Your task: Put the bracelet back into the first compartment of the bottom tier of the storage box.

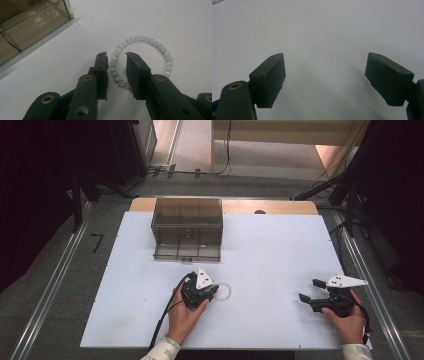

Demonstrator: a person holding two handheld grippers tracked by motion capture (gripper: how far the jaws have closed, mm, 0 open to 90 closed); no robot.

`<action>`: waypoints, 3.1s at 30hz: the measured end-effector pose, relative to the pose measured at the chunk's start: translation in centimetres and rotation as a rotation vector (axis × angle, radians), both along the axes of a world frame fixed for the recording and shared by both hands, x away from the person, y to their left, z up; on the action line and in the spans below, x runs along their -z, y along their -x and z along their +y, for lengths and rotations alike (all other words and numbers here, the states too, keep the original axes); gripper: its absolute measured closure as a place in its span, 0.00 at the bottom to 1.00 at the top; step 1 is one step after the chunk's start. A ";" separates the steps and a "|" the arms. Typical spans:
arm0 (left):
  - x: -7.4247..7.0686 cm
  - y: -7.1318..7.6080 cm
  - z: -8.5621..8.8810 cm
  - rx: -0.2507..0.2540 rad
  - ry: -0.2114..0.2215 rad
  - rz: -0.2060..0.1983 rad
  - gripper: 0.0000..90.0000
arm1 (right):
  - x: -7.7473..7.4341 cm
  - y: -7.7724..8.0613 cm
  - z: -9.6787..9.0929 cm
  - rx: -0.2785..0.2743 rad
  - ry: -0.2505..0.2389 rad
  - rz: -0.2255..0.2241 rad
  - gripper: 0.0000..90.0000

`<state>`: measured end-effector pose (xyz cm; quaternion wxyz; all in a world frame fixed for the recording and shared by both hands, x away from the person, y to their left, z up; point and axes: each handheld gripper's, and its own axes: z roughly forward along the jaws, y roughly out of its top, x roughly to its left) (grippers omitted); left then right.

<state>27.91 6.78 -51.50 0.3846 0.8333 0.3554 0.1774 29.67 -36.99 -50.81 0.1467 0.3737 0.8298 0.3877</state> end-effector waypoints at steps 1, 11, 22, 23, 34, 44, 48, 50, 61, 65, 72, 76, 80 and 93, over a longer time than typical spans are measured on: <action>0.0 -0.1 0.1 0.000 0.005 0.009 0.80 | 0.0 0.0 0.0 0.001 0.000 0.000 0.17; 0.1 -0.1 0.1 -0.001 0.016 0.015 0.85 | 0.0 0.0 0.1 0.005 0.010 0.000 0.17; 0.1 -0.1 0.1 0.029 0.025 0.022 0.96 | 0.0 0.0 0.1 0.004 0.013 0.000 0.17; 0.2 -0.1 0.1 0.028 0.026 0.019 0.96 | 0.0 0.0 0.1 0.005 0.015 0.001 0.17; 0.1 0.1 -0.1 0.030 0.006 0.002 0.97 | 0.0 0.0 0.2 0.003 0.015 -0.001 0.17; 0.0 -0.1 0.3 0.028 0.035 0.017 0.97 | 0.0 -0.1 0.1 0.004 0.015 0.003 0.17; -0.2 0.1 0.4 0.027 0.044 0.020 0.97 | 0.0 -0.1 0.1 0.004 0.016 0.001 0.17; -0.5 0.3 0.6 0.025 0.058 0.016 0.97 | 0.0 -0.1 0.1 0.003 0.017 0.003 0.17; -2.1 0.6 2.0 -0.011 0.092 -0.009 0.97 | 0.1 -0.1 0.2 0.005 0.020 0.005 0.17; -2.6 0.5 2.6 -0.027 0.099 -0.017 0.97 | 0.0 -0.1 0.1 0.005 0.017 0.006 0.17; -3.3 0.3 3.4 -0.049 0.115 -0.030 0.97 | 0.1 -0.1 0.1 0.006 0.015 0.009 0.17; -3.7 0.3 4.0 -0.061 0.126 -0.042 0.97 | 0.1 -0.1 0.2 0.006 0.016 0.009 0.17; -4.0 0.1 4.6 -0.076 0.134 -0.048 0.97 | 0.1 -0.1 0.2 0.006 0.016 0.010 0.17; -5.1 -0.3 6.4 -0.120 0.158 -0.078 0.97 | 0.1 -0.1 0.2 0.006 0.016 0.011 0.17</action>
